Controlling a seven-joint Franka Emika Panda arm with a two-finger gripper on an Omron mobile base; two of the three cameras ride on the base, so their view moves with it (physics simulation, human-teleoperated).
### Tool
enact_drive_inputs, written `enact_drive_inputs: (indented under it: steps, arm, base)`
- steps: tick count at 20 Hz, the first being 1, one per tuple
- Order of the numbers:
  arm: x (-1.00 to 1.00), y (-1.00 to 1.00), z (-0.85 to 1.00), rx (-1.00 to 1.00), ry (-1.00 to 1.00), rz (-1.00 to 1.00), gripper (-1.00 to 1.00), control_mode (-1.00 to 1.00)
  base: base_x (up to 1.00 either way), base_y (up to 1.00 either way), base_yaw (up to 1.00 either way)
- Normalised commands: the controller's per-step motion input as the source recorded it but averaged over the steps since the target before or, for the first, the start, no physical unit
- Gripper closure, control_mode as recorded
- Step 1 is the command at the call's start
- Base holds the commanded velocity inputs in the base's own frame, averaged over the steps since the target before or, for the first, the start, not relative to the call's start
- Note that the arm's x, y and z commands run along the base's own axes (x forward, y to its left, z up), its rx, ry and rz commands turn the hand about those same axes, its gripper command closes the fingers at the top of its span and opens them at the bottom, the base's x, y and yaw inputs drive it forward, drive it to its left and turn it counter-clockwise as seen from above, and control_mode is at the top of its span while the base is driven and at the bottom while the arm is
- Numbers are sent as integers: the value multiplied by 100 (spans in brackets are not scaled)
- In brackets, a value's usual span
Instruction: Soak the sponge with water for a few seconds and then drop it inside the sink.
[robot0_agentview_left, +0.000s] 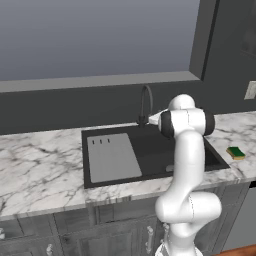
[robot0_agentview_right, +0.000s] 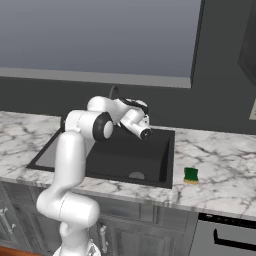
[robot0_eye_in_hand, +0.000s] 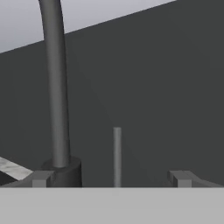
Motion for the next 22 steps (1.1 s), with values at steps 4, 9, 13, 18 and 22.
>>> enact_drive_inputs:
  steps: [4,9,13,18,22]
  arm:
    - [13,-2,-4,0,0,0,-100,-100]
    - [14,-5,-1,0,0,0,-100,-100]
    - [16,-10,-3,0,0,0,-100,-100]
    - [10,-10,-4,0,0,0,-100,-100]
    - [6,-3,-3,0,0,0,-100,-100]
  base:
    - [0,0,0]
    - [0,0,0]
    - [0,0,0]
    - [0,0,0]
    - [0,0,0]
